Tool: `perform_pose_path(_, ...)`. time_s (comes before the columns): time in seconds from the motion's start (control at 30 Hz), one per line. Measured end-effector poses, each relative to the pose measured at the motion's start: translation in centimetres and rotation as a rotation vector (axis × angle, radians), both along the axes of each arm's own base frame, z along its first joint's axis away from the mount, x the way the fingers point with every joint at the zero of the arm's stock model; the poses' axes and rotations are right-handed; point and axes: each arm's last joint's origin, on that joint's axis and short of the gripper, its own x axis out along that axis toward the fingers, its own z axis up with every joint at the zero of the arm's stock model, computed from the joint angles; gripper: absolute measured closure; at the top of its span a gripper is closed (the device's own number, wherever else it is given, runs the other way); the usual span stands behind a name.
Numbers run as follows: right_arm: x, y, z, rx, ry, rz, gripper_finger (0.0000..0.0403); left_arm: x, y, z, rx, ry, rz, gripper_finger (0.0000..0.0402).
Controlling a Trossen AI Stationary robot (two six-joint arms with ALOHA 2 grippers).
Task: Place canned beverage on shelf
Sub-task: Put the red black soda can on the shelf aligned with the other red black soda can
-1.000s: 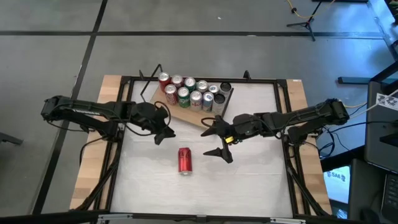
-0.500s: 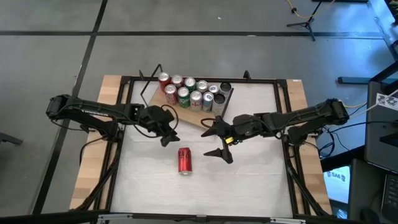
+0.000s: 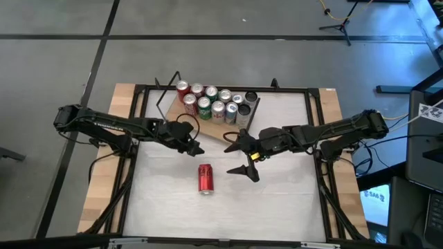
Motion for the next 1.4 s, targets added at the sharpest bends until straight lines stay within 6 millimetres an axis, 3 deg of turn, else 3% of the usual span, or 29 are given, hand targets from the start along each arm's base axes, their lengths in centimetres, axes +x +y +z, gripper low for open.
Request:
perform_pose_path(0.2, 0.0, 0.0, 0.0, 0.0, -0.001, 0.0, 0.0031, 0.1, -1.7, 0.2, -0.018, -0.024, -0.049, 0.018)
perform_pose_path(0.3, 0.0, 0.0, 0.0, 0.0, 0.0, 0.0, 0.0031, 0.1, -2.9, -0.2, -0.052, -0.004, 0.011, 0.0162)
perform_pose_path(0.53, 0.0, 0.0, 0.0, 0.0, -0.001, 0.0, 0.0031, 0.7, -5.2, -0.9, -0.132, -0.01, 0.082, 0.008)
perform_pose_path(0.73, 0.0, 0.0, 0.0, 0.0, 0.0, 0.0, 0.0031, 1.6, -6.9, -2.7, -0.209, 0.034, 0.124, 0.0007)
perform_pose_path(1.03, 0.0, 0.0, 0.0, 0.0, -0.001, 0.0, 0.0031, 2.8, -8.4, -5.6, -0.274, 0.113, 0.182, 0.0003)
perform_pose_path(1.4, 0.0, 0.0, 0.0, 0.0, -0.002, 0.0, 0.0031, 3.8, -8.8, -8.2, -0.265, 0.169, 0.21, 0.0002)
